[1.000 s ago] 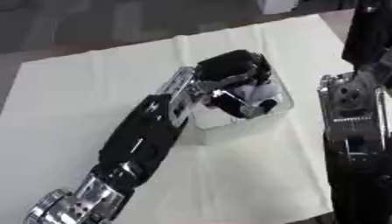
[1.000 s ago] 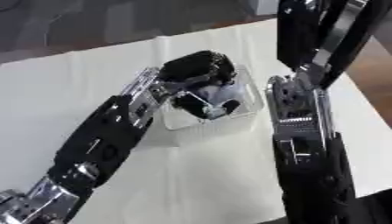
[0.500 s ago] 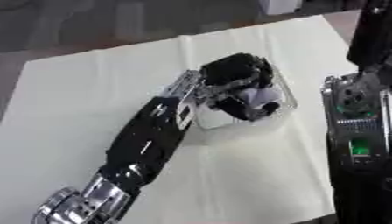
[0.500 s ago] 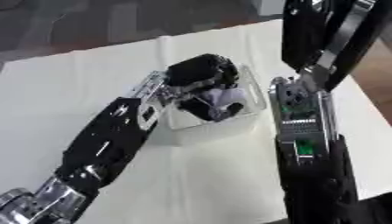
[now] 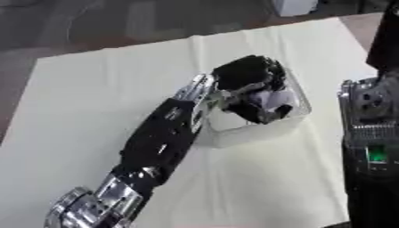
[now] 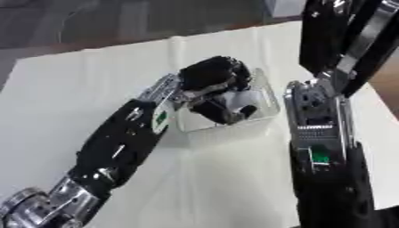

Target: Pick up objects on the table and place them in the box.

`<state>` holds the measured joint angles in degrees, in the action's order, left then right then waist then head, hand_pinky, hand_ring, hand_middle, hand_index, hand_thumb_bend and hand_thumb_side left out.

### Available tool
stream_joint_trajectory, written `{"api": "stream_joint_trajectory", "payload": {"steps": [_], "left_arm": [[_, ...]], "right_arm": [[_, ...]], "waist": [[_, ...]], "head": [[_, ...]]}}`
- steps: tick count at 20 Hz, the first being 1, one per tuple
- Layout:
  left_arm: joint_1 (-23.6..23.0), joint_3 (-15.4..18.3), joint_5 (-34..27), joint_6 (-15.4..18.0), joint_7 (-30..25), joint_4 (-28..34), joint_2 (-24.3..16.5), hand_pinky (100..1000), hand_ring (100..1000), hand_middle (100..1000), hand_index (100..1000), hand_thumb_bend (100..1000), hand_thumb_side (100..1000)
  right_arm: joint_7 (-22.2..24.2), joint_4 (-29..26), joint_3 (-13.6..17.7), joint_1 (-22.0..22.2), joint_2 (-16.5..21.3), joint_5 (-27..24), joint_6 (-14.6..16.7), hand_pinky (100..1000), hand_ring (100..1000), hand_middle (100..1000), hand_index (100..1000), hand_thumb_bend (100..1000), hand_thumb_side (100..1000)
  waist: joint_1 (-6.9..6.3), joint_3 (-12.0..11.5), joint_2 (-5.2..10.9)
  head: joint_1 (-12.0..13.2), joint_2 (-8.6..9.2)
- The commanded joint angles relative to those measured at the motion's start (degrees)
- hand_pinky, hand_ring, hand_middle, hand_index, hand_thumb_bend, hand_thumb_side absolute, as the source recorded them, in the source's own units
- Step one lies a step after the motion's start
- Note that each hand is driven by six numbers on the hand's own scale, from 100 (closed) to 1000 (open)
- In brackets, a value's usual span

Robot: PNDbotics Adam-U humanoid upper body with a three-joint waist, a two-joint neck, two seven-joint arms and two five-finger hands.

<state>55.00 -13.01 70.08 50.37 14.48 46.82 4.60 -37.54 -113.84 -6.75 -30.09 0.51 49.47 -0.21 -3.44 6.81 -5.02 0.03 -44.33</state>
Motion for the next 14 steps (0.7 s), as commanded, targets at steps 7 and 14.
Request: {"api": "stream_joint_trajectory", "payload": {"steps": [7,14], "left_arm": [[1.9,1.8,5.6,-0.9,5.2,-2.0,0.5,100,100,100,295,100,538],[1.9,1.1,10.2,1.5,4.0,-2.4,0.4,953,877,887,839,158,701]], "right_arm": [[0.0,-0.8,-0.1,-0.9,-0.1,0.1,0.3,373,502,642,823,100,854],[-0.5,-0.8,0.1,-0.9,-0.1,0.3,0.4,377,504,642,823,100,853]], "waist": [[0.41,0.0,0.72],[0.40,-0.1,0.77]], "head": [[0.0,0.21],[0.1,0.21]]}}
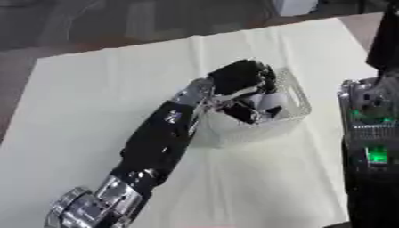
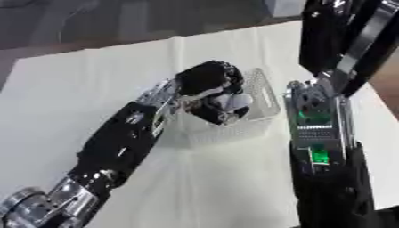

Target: Pick up objects on the table and place them in the box.

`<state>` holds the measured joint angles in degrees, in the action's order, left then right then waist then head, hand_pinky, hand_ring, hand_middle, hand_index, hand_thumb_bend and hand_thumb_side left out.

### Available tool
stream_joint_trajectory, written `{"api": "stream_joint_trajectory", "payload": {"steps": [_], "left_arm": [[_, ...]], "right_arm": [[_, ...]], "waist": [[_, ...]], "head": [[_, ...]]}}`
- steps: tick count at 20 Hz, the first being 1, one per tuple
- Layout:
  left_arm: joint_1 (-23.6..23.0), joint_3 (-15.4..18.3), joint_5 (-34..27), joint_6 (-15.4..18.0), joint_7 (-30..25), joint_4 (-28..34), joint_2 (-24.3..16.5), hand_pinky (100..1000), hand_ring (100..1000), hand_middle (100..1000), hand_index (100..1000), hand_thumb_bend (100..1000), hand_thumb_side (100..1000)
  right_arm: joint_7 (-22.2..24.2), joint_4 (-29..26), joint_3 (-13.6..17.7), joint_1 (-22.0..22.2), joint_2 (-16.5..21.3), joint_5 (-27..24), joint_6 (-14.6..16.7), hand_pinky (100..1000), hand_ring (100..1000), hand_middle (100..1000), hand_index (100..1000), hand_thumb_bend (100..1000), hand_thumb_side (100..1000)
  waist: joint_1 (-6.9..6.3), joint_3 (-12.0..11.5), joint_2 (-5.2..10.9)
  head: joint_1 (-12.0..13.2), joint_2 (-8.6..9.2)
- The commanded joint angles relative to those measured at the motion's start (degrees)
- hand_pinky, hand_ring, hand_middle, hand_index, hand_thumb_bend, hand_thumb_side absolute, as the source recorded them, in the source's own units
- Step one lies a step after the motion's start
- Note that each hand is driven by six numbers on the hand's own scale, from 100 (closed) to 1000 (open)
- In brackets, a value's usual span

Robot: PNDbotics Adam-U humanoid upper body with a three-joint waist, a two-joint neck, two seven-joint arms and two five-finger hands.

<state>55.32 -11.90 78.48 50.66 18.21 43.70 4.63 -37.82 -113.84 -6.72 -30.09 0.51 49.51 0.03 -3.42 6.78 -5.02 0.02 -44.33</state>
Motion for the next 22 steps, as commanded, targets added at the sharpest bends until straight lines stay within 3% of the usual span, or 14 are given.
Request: {"api": "stream_joint_trajectory", "payload": {"steps": [1,2,4,11,14,18,22], "left_arm": [[1.6,-0.1,2.6,1.3,0.0,0.9,0.3,967,889,896,846,160,710],[1.6,-0.1,3.4,1.3,-0.1,1.1,0.3,1000,974,958,891,167,747],[1.4,-0.3,4.6,1.3,-0.2,1.6,0.3,1000,1000,993,939,153,778],[1.1,-0.1,5.9,1.3,-0.6,2.2,0.1,1000,1000,1000,954,171,796],[0.6,0.1,4.5,0.7,-0.4,3.0,-0.4,1000,1000,996,953,114,802],[-0.3,0.2,-0.6,-0.8,-3.1,5.6,-2.1,1000,980,986,954,100,842],[-0.7,0.4,-11.8,-3.4,-11.0,9.4,-4.2,1000,940,970,957,100,878]], "right_arm": [[-0.3,-0.8,0.1,-0.9,-0.1,0.3,0.2,377,504,642,823,100,853],[-0.4,-0.8,0.1,-0.9,-0.1,0.3,0.2,378,504,637,823,100,852],[-0.5,-0.8,0.1,-0.8,0.0,0.3,0.2,378,504,634,823,100,852],[-0.5,-0.8,0.1,-0.8,0.0,0.4,0.1,376,503,633,823,100,852],[-0.5,-0.8,0.2,-0.8,0.1,0.5,0.0,377,503,633,823,100,852],[-0.5,-0.8,0.3,-0.7,0.4,0.6,-0.1,375,503,633,823,100,853],[-0.4,-0.8,0.4,-0.6,0.8,0.7,-0.4,374,502,633,822,100,854]], "waist": [[0.37,-0.1,0.77],[0.36,-0.1,0.78],[0.36,-0.1,0.79],[0.38,-0.2,0.84],[0.32,-0.3,0.85],[0.14,-0.7,0.91],[-0.01,-1.1,1.05]], "head": [[0.1,0.21],[0.1,0.21],[0.2,0.21],[0.3,0.21],[0.2,0.21],[-0.8,0.21],[-2.3,0.21]]}}
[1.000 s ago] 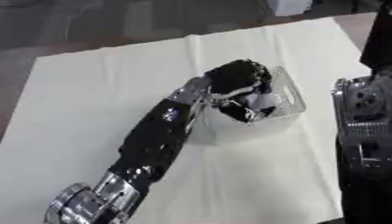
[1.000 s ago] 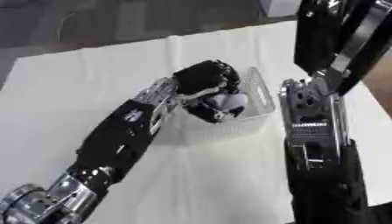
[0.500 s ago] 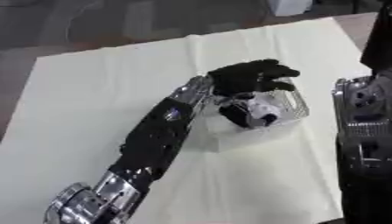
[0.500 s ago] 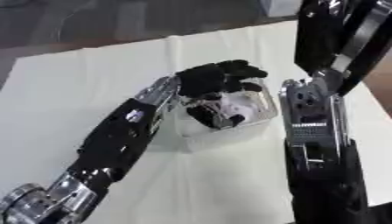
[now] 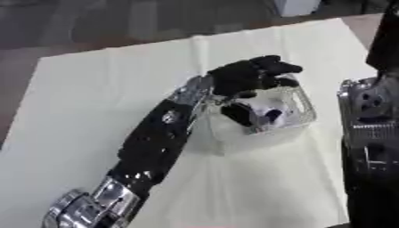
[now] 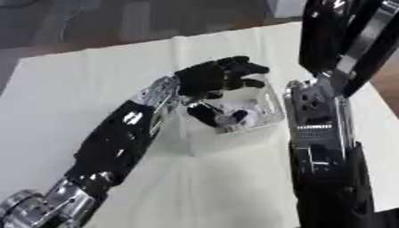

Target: Pick up objects on the table and place them in the box.

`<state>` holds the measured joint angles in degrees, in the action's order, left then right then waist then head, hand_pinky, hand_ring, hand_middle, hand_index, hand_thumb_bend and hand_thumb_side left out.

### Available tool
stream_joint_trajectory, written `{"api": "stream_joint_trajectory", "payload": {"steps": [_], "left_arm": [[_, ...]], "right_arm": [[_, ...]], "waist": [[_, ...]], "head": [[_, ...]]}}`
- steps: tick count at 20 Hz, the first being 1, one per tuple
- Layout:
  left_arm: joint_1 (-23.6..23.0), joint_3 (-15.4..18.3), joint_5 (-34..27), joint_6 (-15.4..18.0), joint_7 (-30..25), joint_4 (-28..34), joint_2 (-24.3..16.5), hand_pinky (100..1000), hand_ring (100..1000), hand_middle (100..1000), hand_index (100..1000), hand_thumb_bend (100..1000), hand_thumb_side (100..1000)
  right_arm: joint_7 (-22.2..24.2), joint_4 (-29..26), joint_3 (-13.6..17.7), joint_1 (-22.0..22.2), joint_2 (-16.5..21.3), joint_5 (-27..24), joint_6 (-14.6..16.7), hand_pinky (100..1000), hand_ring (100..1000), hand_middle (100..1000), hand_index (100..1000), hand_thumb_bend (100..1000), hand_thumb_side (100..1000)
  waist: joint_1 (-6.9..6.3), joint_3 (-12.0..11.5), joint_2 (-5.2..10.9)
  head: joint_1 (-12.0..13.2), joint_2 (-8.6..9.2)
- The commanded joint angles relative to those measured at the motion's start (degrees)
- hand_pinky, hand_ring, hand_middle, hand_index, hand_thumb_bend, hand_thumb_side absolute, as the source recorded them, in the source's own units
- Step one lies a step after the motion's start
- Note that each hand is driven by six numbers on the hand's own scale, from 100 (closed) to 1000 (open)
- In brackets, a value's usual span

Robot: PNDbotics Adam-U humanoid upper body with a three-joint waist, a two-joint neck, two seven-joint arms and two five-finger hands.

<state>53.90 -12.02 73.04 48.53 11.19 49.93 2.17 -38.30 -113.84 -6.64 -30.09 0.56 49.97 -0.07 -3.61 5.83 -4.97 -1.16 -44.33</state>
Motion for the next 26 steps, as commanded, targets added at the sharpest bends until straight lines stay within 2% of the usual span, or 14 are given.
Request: {"api": "stream_joint_trajectory", "payload": {"steps": [1,7,8,9,10,11,12,14,17,20,26], "left_arm": [[0.7,0.6,-9.9,-2.3,-6.2,4.4,-2.2,1000,929,964,955,100,883],[0.2,1.1,-31.4,-10.9,-18.5,15.5,-5.4,962,874,934,944,100,821],[0.2,1.0,-34.3,-12.4,-20.3,17.3,-5.8,962,874,934,944,100,821],[0.2,1.2,-36.9,-13.9,-21.7,19.2,-6.4,955,864,930,938,100,860],[0.2,1.4,-39.2,-15.3,-22.8,21.2,-7.1,952,860,928,935,100,813],[0.0,1.7,-41.1,-16.6,-23.7,23.1,-7.8,946,850,920,925,100,808],[-0.2,1.9,-42.7,-17.9,-24.4,24.9,-8.5,940,840,913,919,100,806],[-1.3,2.5,-45.2,-20.4,-25.0,28.7,-9.9,862,708,836,901,100,802],[-3.5,3.0,-48.3,-23.0,-25.2,33.1,-11.8,794,591,757,870,100,796],[-6.4,3.4,-50.0,-24.5,-25.3,36.4,-13.2,778,569,743,867,100,794],[-13.5,6.5,-52.3,-29.7,-24.7,43.4,-13.4,760,611,777,873,100,819]], "right_arm": [[0.1,-0.8,0.3,-0.6,0.8,0.2,-0.4,373,502,633,822,100,854],[0.2,-0.8,0.4,-0.5,1.1,0.2,-0.8,371,501,632,822,100,854],[0.2,-0.8,0.4,-0.5,1.2,0.2,-0.8,371,501,632,822,100,854],[0.2,-0.8,0.4,-0.5,1.2,0.3,-0.8,372,501,632,822,100,854],[0.2,-0.8,0.4,-0.4,1.2,0.3,-0.8,372,501,631,822,100,856],[0.2,-0.8,0.4,-0.4,1.3,0.4,-0.8,372,501,631,822,100,854],[0.2,-0.8,0.4,-0.4,1.3,0.4,-0.8,373,501,631,821,100,853],[0.1,-0.8,0.5,-0.4,1.3,0.5,-0.7,373,501,631,821,100,854],[0.1,-0.8,0.5,-0.4,1.4,0.7,-0.8,372,501,631,821,100,854],[0.2,-0.8,0.6,-0.4,1.6,0.7,-1.0,372,500,631,821,100,854],[0.2,-0.8,0.8,-0.6,1.7,0.5,-1.6,366,498,630,821,100,856]], "waist": [[0.15,-0.2,1.03],[-0.02,-0.4,1.14],[-0.03,-0.4,1.14],[-0.08,-0.5,1.18],[-0.13,-0.5,1.20],[-0.18,-0.6,1.22],[-0.22,-0.6,1.22],[-0.28,-0.8,1.22],[-0.34,-0.9,1.22],[-0.33,-1.1,1.21],[0.08,-1.6,1.02]], "head": [[-1.3,0.21],[-2.1,0.21],[-2.1,0.21],[-2.2,0.21],[-2.2,0.21],[-2.3,0.21],[-2.3,0.21],[-2.6,0.21],[-2.5,0.21],[-1.9,0.21],[-0.7,0.21]]}}
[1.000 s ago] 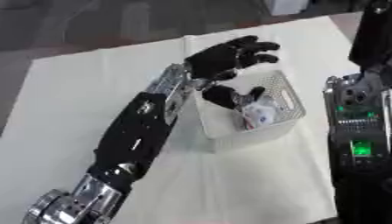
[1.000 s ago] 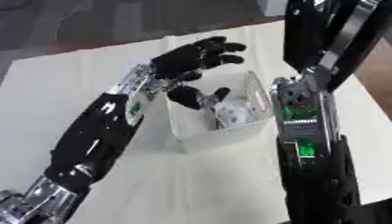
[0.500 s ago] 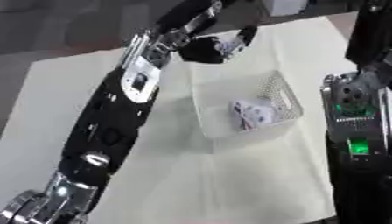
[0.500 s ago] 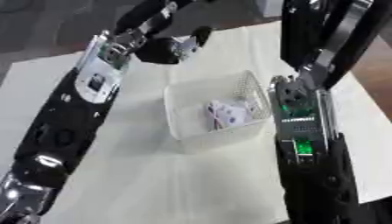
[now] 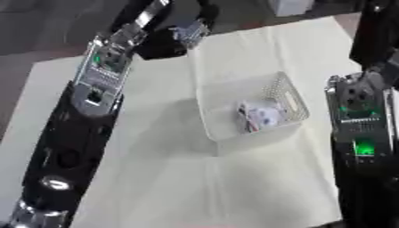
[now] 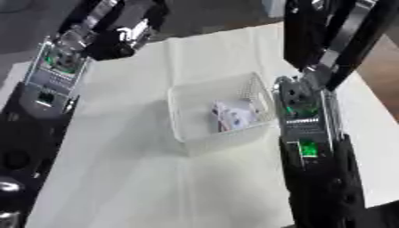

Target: Pick up objects on the table and place them in the box.

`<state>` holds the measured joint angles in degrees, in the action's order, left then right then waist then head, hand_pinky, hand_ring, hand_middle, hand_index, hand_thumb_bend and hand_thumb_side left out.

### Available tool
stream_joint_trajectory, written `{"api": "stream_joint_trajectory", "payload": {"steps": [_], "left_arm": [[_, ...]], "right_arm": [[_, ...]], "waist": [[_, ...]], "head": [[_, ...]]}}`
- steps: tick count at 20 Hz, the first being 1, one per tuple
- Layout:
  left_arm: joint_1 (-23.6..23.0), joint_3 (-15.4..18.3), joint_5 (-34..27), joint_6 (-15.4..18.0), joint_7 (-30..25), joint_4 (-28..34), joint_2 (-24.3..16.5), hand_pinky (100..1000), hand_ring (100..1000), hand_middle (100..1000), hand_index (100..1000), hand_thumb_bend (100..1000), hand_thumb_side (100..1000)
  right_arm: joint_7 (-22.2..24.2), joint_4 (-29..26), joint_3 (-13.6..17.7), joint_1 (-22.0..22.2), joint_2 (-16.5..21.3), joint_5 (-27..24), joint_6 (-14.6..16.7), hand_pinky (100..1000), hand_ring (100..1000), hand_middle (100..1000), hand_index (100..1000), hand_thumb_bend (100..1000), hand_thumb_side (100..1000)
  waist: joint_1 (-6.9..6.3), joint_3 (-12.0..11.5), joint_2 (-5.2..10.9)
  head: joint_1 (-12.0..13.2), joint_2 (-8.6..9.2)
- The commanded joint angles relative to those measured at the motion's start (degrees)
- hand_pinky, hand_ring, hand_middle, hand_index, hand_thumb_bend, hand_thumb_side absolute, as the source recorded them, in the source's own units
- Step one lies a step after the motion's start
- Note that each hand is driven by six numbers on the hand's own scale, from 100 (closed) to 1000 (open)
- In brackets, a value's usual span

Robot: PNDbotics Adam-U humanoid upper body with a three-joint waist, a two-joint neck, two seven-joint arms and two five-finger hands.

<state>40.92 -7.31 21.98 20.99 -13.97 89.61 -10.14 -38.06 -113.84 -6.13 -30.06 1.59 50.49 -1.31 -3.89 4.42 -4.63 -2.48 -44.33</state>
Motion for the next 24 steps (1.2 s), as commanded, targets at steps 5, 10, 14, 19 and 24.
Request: {"api": "stream_joint_trajectory", "payload": {"steps": [5,10,14,19,24], "left_arm": [[-5.7,3.4,-1.6,-6.0,0.6,9.2,-1.7,756,618,786,878,100,835],[-8.6,3.9,-0.8,-7.4,-0.1,12.1,-2.2,753,602,775,871,100,836],[-9.7,3.9,-1.0,-7.7,-1.1,12.7,-2.6,746,589,767,864,100,843],[-10.8,3.5,-2.3,-6.9,-2.0,13.1,-3.3,710,576,754,840,100,842],[-10.8,3.1,-4.2,-6.3,-3.4,13.2,-2.7,674,559,744,818,100,845]], "right_arm": [[0.1,-0.8,0.5,-0.8,0.9,-0.4,-1.0,361,495,630,821,100,858],[0.4,-0.8,0.6,-1.0,1.1,-0.8,-1.8,356,493,629,821,100,861],[0.6,-0.8,0.7,-1.1,1.3,-1.0,-2.3,353,490,630,821,100,880],[0.8,-0.7,0.9,-1.3,1.6,-1.3,-3.0,346,487,629,821,100,863],[1.0,0.0,1.0,-1.5,2.2,-1.8,-3.7,339,484,628,821,100,866]], "waist": [[0.70,-0.6,0.44],[1.05,-0.9,0.33],[1.35,-1.2,0.26],[1.65,-1.5,0.12],[1.88,-1.9,0.12]], "head": [[1.1,0.21],[1.1,0.21],[0.7,0.21],[0.3,0.21],[0.2,0.21]]}}
